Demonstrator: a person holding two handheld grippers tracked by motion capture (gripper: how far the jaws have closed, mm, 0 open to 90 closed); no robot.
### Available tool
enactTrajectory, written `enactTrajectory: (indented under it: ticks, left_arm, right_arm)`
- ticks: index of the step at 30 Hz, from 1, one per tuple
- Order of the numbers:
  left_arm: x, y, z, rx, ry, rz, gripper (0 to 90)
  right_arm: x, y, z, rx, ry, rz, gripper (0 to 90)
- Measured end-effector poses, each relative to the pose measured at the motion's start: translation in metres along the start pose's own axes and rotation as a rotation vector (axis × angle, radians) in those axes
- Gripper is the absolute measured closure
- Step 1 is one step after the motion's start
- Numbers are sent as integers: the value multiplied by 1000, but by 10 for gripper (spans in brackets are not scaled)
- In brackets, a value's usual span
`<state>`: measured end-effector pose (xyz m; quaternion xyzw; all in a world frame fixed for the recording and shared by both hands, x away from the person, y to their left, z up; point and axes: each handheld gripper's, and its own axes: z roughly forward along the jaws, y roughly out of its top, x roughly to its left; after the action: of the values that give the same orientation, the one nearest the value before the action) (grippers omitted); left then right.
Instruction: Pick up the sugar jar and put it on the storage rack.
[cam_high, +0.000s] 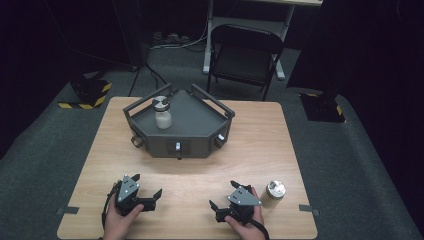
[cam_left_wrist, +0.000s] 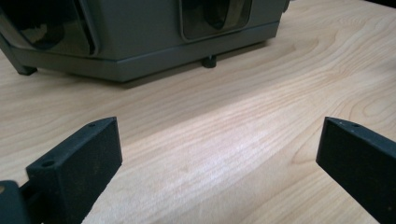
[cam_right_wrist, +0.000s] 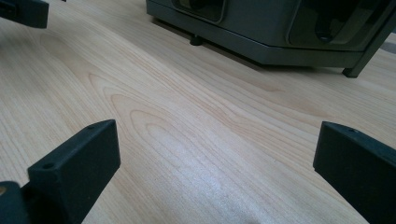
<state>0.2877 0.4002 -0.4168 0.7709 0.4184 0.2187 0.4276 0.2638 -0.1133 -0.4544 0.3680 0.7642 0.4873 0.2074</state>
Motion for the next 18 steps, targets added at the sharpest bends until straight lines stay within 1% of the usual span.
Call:
enactTrajectory:
  ticks: [2,5,7,12,16,18]
  left_arm:
    - [-1,-1,-1,4,0,-2,6]
    - [-3,-3,-4,3,3,11,7]
    - [-5,-3,-5,7,7,25,7]
    - [-8,-6,-8,-4,9,60,7]
    - [-8,-7,-9,-10,4,62,7]
    - [-7,-8,-9,-14,-1,57,7]
  right_arm:
    - [0,0,1,0,0,0,6]
    - [0,1,2,2,6,0,6]
    - [-1,2,3,4,9,3,5]
    - [0,4,6,10,10,-2,6]
    - [0,6,7,18,8,0,6]
    - [0,6,8,20,3,8,6]
